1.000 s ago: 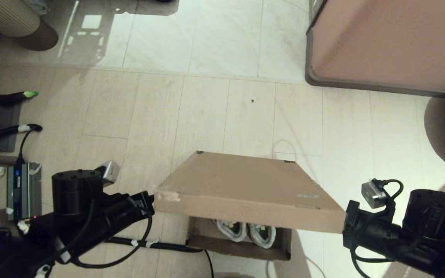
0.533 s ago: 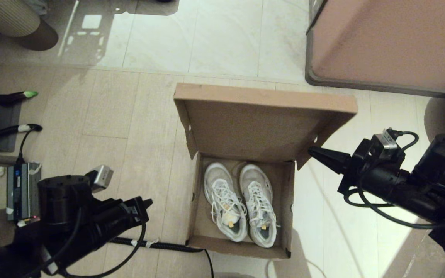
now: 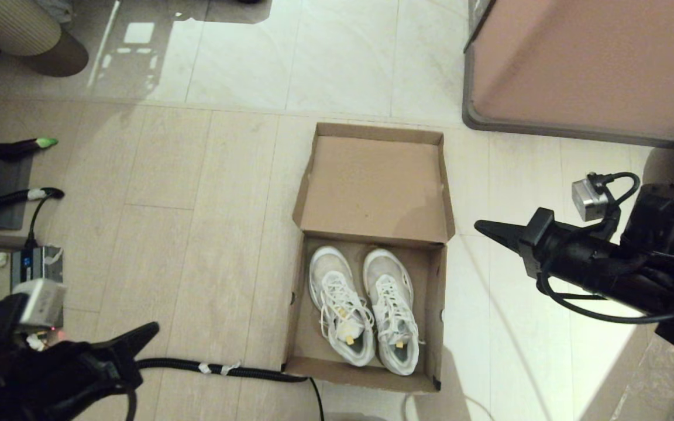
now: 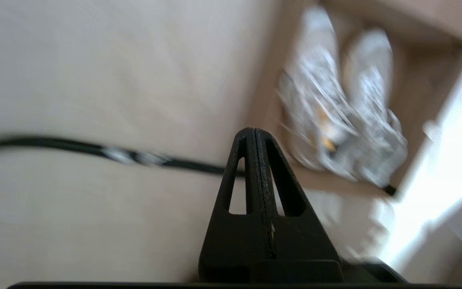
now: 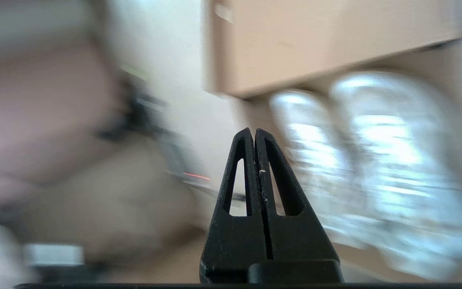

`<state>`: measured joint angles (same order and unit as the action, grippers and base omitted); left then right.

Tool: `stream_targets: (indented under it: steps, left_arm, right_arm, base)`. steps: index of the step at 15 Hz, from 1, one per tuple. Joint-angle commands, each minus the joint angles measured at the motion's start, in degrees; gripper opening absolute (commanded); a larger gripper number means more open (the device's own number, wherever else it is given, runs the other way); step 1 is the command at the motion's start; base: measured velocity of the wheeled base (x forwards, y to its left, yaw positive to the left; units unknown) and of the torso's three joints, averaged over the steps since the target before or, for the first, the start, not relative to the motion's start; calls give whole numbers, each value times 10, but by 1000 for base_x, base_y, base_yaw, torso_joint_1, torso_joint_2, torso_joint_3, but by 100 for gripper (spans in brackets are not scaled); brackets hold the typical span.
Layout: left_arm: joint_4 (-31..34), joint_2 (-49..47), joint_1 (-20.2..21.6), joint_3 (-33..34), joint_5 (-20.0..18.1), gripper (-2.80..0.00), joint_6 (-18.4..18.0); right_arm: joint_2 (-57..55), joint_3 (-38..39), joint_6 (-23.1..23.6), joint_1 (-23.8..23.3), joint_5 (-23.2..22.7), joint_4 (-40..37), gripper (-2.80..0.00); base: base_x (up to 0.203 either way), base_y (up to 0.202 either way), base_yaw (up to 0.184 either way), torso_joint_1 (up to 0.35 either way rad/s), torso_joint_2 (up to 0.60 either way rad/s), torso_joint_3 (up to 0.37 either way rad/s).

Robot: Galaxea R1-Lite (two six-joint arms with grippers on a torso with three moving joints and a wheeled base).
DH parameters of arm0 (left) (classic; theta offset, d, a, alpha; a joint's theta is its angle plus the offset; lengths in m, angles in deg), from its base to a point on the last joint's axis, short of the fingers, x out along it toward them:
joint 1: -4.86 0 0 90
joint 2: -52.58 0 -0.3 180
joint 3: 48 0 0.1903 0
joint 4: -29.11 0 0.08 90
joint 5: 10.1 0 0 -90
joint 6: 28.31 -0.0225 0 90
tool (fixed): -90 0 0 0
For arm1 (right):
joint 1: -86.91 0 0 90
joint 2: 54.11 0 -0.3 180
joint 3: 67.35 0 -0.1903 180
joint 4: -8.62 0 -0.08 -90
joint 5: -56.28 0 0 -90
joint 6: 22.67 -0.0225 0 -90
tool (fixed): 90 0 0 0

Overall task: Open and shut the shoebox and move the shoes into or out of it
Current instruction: Open the shoe box

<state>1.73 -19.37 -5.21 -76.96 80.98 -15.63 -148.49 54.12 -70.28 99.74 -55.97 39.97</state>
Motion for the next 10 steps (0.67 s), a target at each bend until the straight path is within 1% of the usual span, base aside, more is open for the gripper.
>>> stream_targets:
  steps: [1, 3, 5, 6, 7, 8, 9, 10]
  left_arm:
    - [36, 190, 50, 26, -2, -280, -27]
    - [150, 361, 70, 36, -4, -280, -72]
    - [293, 524, 80, 41, -6, -280, -122]
    - [367, 579, 84, 44, -9, -280, -149]
    - [428, 623, 88, 48, -20, -280, -177]
    - [469, 659, 91, 52, -34, -280, -206]
    - [493, 683, 94, 54, -41, -280, -219]
    - [503, 700, 95, 55, -42, -280, -211]
  right_arm:
    - [106, 32, 138, 6, 21, -83, -280]
    - [208, 46, 177, 7, 29, -187, -280]
    - [317, 51, 203, 6, 34, -321, -280]
    - [362, 53, 212, 6, 36, -382, -280]
    - [395, 56, 220, 6, 40, -435, -280]
    - [415, 64, 231, 6, 65, -471, -280]
    - [417, 71, 239, 6, 99, -478, -280]
    - [417, 74, 245, 6, 121, -479, -280]
  base:
    - [0, 0, 0, 0, 0, 0]
    - [0, 0, 0, 0, 0, 0]
    - [0, 0, 0, 0, 0, 0]
    - [0, 0, 0, 0, 0, 0]
    - [0, 0, 0, 0, 0, 0]
    - [0, 0, 0, 0, 0, 0]
    - [0, 0, 0, 0, 0, 0]
    - [0, 0, 0, 0, 0, 0]
